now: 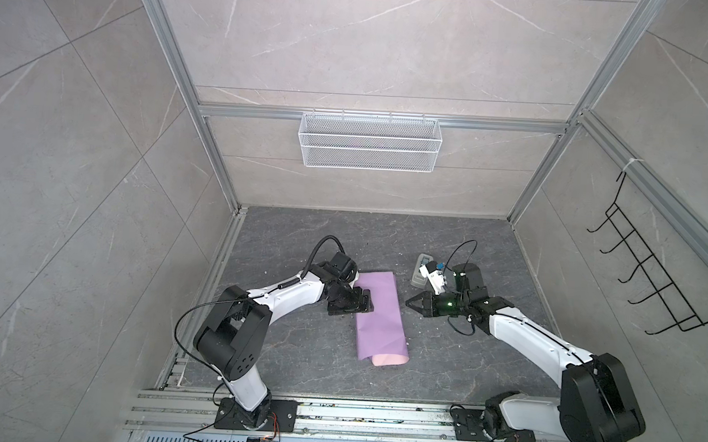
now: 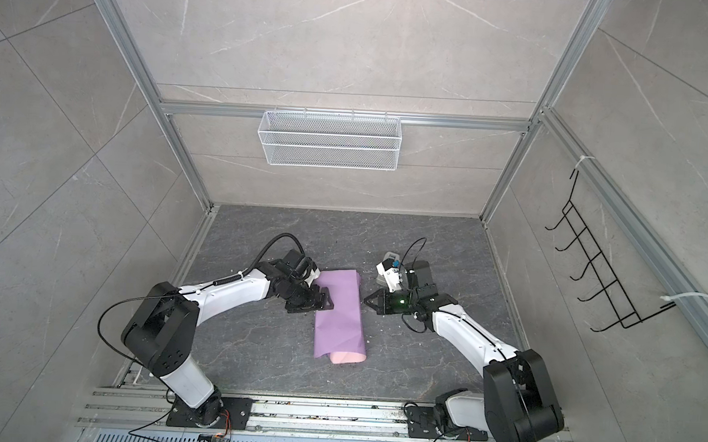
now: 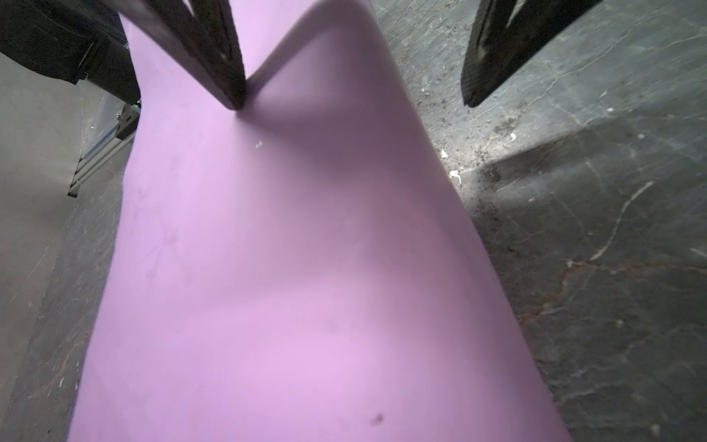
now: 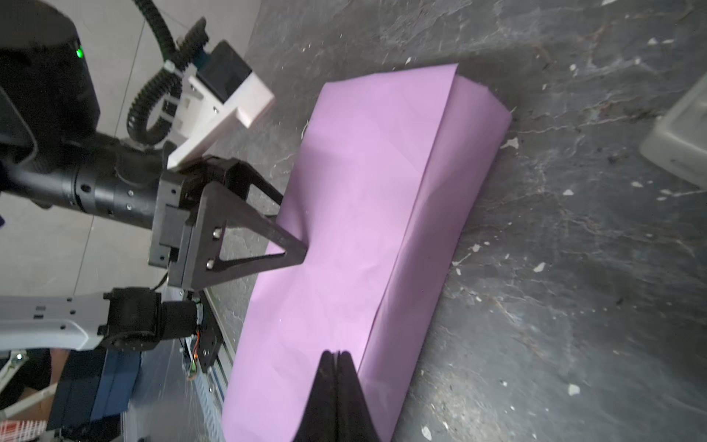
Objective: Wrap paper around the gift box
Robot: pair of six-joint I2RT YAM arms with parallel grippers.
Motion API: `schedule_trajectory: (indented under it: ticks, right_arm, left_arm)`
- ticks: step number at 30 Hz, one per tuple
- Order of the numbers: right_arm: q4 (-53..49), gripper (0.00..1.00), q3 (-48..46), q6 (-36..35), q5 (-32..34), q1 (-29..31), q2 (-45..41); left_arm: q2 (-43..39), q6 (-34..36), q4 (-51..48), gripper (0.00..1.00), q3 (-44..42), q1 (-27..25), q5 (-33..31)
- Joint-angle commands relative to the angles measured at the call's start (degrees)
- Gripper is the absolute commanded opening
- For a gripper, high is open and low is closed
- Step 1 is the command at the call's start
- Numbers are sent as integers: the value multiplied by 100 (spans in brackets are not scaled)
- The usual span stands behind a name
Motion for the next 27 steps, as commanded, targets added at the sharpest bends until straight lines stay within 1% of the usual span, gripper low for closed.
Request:
schedule_trajectory:
  ticks: [1,5,9,13,15,18,23,27]
  right_arm:
    - [-801,0,272,-638,-188,-18,179]
    - [-654,0,314,-577,-220,-20,273]
    - [-402,0,359,-491,-506,11,356]
    - [-544,0,559,-698,-815,60,415]
    - [-556,0,604,-829,-970,110,383]
    - [-390,0,553,-933,-963,185,271]
    - [271,0,502,-803,-1133,306,52]
    - [371,0,577,-903,-1235,414,-110]
  left_arm:
    - [352,141,-448,89,-136,-29,-595]
    - [356,141,-449,89,-134,-28,-596]
    - [373,152,-450,89,-127,-28,-595]
    - [381,148,-453,89,-110,-29,-582]
    - [385,149,-446,89,-112,-27,-591]
    - [387,141,-440,89,-103,-28,-582]
    - [407,150,-458,89,-73,-28,-578]
    - [420,150,-455,89,-74,-29,-573]
